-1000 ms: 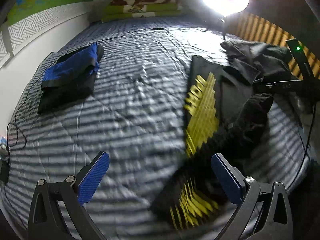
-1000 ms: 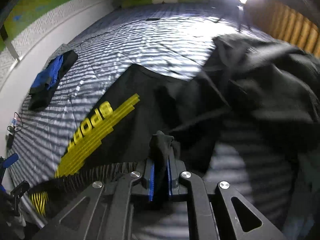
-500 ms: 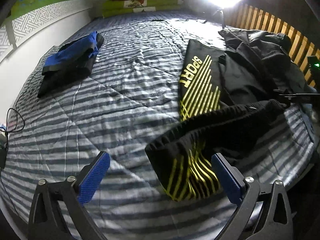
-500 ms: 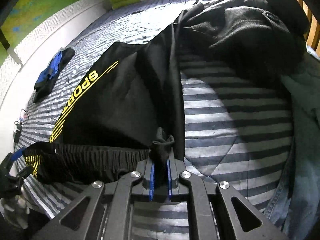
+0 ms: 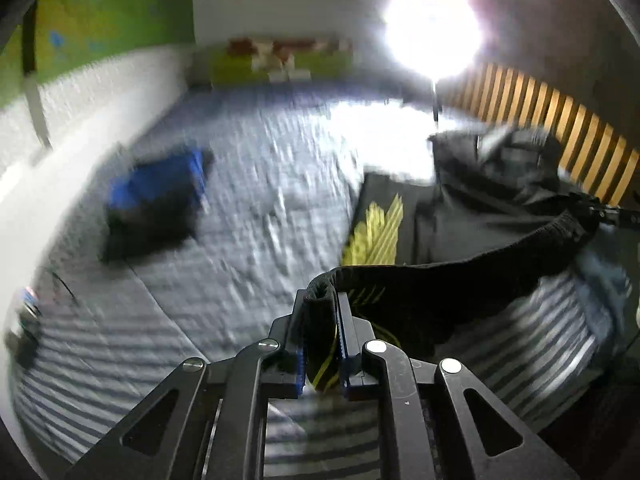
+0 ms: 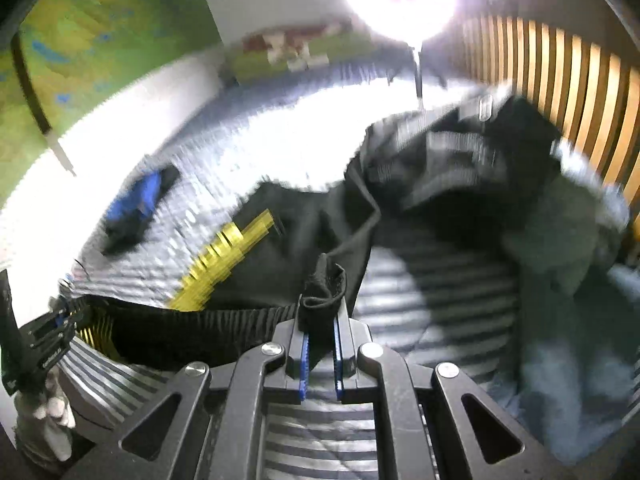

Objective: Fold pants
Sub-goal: 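Grasp the pants waistband with the left tool while the right tool holds it, then lower the pants flat beside the blue cloth with both tools and open them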

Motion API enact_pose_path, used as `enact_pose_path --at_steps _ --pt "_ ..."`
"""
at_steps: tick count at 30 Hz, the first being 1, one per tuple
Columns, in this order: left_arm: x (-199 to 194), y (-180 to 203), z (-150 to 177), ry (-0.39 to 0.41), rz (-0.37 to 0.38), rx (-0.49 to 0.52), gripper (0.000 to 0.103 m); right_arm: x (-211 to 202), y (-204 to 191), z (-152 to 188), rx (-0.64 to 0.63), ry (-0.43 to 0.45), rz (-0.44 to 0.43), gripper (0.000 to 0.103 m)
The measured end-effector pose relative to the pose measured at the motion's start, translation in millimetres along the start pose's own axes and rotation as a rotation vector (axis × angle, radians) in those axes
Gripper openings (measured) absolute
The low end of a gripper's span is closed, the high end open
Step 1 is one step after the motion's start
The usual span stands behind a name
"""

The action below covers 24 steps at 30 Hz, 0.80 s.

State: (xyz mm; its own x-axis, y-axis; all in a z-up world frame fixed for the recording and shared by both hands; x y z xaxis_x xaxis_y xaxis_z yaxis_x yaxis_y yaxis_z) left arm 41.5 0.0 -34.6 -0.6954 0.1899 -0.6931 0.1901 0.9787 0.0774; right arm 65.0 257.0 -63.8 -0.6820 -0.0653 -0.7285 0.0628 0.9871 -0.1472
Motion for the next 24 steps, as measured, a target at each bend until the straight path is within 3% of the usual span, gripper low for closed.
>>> enact_pose_path --at_steps 7,14,19,24 --pt "-140 -9 -115 0.290 -0.005 -0.051 0.012 -136 -48 -82 -0.076 0.284 -0.001 0.008" --pt "-251 -13 -172 0.491 -0.028 -0.025 0.012 -243 -97 -131 -0.139 0.500 -0.015 0.008" --pt "-273 -29 -198 0.541 -0.032 -0.045 0.012 -270 -120 -157 -0.170 0.579 -0.017 0.008" --pt "-215 -49 -232 0.489 -0.089 -0.033 0.012 -220 -127 -189 -0.182 0.541 0.006 0.008"
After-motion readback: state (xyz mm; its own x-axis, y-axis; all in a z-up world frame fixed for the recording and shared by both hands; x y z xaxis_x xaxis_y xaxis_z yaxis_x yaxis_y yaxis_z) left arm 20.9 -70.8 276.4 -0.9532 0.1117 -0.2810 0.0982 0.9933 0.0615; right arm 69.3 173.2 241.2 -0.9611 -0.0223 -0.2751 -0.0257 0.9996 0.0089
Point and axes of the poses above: each gripper's, at about its wrist camera, not at the fingertips, and x roughly the way its jaws point, y to its right, z to its underside, the point moved 9 cm from there along x, roughly the way its jaws point, and after that the axes turned 8 degrees about -x, right-handed, at the moved point
